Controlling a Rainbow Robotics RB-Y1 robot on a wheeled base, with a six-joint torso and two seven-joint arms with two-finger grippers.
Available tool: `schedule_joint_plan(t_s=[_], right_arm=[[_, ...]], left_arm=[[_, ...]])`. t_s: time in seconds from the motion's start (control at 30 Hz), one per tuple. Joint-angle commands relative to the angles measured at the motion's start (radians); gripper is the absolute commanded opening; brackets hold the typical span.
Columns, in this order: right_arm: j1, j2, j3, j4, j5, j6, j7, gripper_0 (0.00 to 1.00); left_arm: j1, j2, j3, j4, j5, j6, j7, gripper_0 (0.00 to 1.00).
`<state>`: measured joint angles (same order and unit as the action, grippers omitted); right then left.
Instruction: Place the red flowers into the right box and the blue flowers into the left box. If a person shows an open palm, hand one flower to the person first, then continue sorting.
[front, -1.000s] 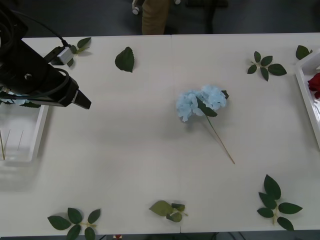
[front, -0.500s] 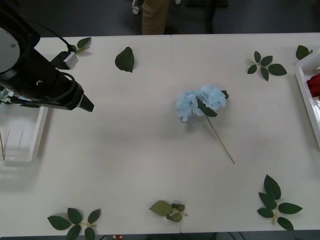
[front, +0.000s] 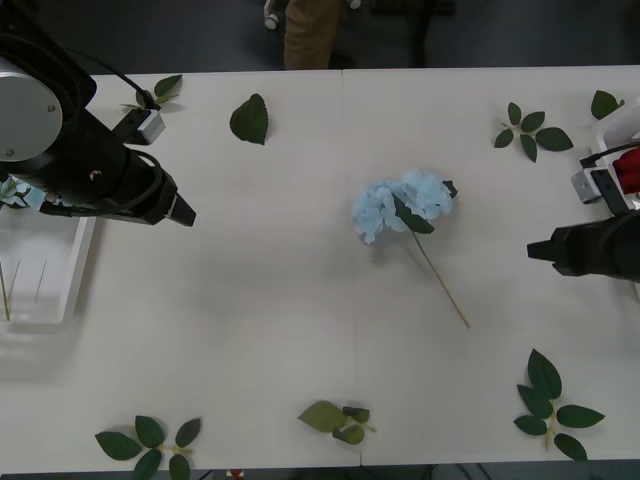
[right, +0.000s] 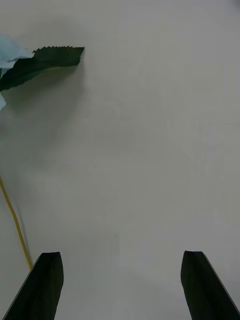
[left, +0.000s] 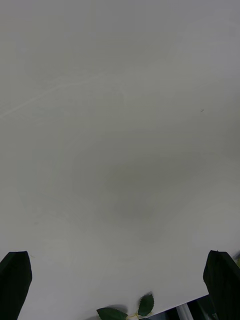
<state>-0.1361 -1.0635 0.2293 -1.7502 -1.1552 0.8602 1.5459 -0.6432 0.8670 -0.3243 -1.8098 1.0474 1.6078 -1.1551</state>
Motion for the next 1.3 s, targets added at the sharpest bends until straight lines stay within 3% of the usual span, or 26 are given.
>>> schedule_joint_plan(t_s=[0.03, 0.13, 0.33, 0.63, 0.67, 0.9, 1.3], right_arm=[[-0.010, 0.008, 0.157, -0.028, 0.083, -0.133, -0.069, 0.68], [-0.054, 0.025, 0.228, -0.025, 0.155, -0.139, -0.173, 0.68], [-0.092, 0.083, 0.246, -0.026, 0.242, -0.078, -0.248, 0.68], [-0.180, 0.208, 0.246, 0.008, 0.305, 0.008, -0.279, 0.68], [-0.214, 0.255, 0.246, 0.012, 0.361, 0.051, -0.305, 0.68], [-0.296, 0.392, 0.254, 0.024, 0.545, 0.192, -0.409, 0.68], [-0.402, 0.416, 0.441, 0.164, 0.592, -0.020, -0.612, 0.68]], left_arm=[[0.011, -0.005, 0.017, -0.049, 0.009, -0.014, -0.049, 1.00], [0.011, -0.005, 0.041, -0.083, 0.020, -0.006, -0.098, 1.00], [0.026, -0.005, 0.070, -0.089, 0.063, -0.042, -0.239, 1.00], [0.060, -0.005, 0.077, -0.094, 0.163, -0.229, -0.374, 1.00], [0.071, -0.005, 0.076, -0.094, 0.194, -0.304, -0.422, 1.00], [0.097, -0.005, 0.074, -0.092, 0.304, -0.451, -0.537, 1.00], [0.108, -0.005, 0.074, -0.092, 0.376, -0.489, -0.583, 1.00]])
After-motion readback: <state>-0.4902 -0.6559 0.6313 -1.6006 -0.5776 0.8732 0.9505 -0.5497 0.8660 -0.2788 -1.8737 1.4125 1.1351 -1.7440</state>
